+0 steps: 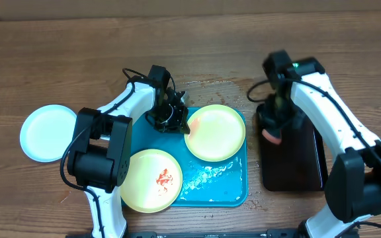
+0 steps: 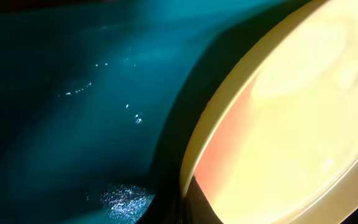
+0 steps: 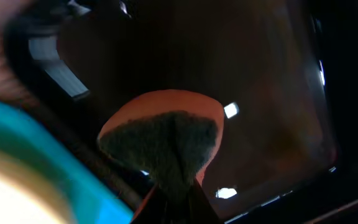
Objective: Clean dirty plates on tray and stack at the side
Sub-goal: 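Return the sponge to the black tray and release it with the right gripper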
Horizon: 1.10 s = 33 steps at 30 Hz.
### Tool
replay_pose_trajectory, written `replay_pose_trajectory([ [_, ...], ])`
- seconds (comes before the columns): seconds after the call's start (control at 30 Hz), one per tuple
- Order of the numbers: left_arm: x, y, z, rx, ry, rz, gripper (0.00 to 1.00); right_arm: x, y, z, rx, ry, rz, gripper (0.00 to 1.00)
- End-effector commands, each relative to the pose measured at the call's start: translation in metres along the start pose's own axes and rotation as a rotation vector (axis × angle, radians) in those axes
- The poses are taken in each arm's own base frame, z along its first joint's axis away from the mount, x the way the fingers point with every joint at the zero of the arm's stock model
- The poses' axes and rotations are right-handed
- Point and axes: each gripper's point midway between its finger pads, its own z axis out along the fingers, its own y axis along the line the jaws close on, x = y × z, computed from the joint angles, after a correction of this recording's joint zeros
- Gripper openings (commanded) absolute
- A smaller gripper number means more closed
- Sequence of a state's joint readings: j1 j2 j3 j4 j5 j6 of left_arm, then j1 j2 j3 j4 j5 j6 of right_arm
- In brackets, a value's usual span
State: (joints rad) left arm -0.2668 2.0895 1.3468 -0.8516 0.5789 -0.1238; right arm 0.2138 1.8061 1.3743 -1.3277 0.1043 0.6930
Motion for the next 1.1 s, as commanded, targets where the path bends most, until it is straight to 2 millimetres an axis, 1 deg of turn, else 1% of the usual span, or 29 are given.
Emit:
replay_pose_trajectory([
  [0.0, 0.001, 0.005, 0.005, -0.011, 0.011, -0.019, 0.04, 0.003, -0.014, 0.021, 0.02, 0.036, 0.052, 0.04],
  [0.1, 0.001, 0.005, 0.005, -0.011, 0.011, -0.019, 0.04, 0.003, -0.016, 0.029, 0.02, 0.038, 0.06, 0.04],
  [0.27, 0.001, 0.005, 0.005, -0.012, 0.012, -0.02, 0.04, 0.002, -0.012, 0.035, 0.003, 0.032, 0.06, 0.04],
  [0.3, 0.001, 0.005, 0.005, -0.012, 0.012, -0.019, 0.04, 0.003, -0.011, 0.036, -0.004, 0.036, 0.061, 0.16],
  [0.33, 0.001, 0.005, 0.005, -0.012, 0.012, -0.019, 0.04, 0.004, -0.011, 0.038, -0.008, 0.042, 0.061, 0.5],
  [0.37, 0.001, 0.005, 0.005, -0.012, 0.012, -0.019, 0.04, 0.005, -0.011, 0.039, -0.008, 0.042, 0.061, 0.58],
  [0.4, 0.001, 0.005, 0.005, -0.011, 0.011, -0.019, 0.04, 0.004, -0.011, 0.039, -0.008, 0.041, 0.061, 0.6],
  [0.47, 0.001, 0.005, 0.005, -0.012, 0.012, -0.019, 0.04, 0.003, -0.01, 0.039, -0.011, 0.038, 0.059, 0.75],
  [0.5, 0.001, 0.005, 0.005, -0.012, 0.012, -0.019, 0.04, 0.003, -0.01, 0.038, -0.01, 0.034, 0.058, 0.8],
  [0.57, 0.001, 0.005, 0.005, -0.012, 0.012, -0.019, 0.04, 0.001, -0.009, 0.036, -0.012, 0.029, 0.059, 0.85],
  [0.63, 0.001, 0.004, 0.005, -0.012, 0.012, -0.018, 0.04, -0.003, -0.008, 0.029, -0.017, 0.018, 0.048, 0.86],
  [0.73, -0.001, 0.002, 0.003, -0.013, 0.007, -0.013, 0.04, -0.013, -0.004, 0.005, -0.036, -0.021, 0.025, 0.86],
  [0.83, -0.008, -0.006, -0.006, -0.013, -0.019, -0.007, 0.04, -0.024, 0.001, -0.028, -0.07, -0.06, 0.015, 0.87],
  [0.87, -0.014, -0.011, -0.016, -0.022, -0.045, -0.005, 0.04, -0.03, 0.003, -0.049, -0.089, -0.086, 0.017, 0.87],
  [0.97, -0.023, -0.026, -0.034, -0.048, -0.088, 0.025, 0.04, -0.039, 0.006, -0.085, -0.13, -0.135, 0.007, 0.88],
  [1.07, -0.026, -0.037, -0.05, -0.101, -0.117, 0.043, 0.04, -0.045, 0.006, -0.117, -0.165, -0.183, 0.003, 0.88],
])
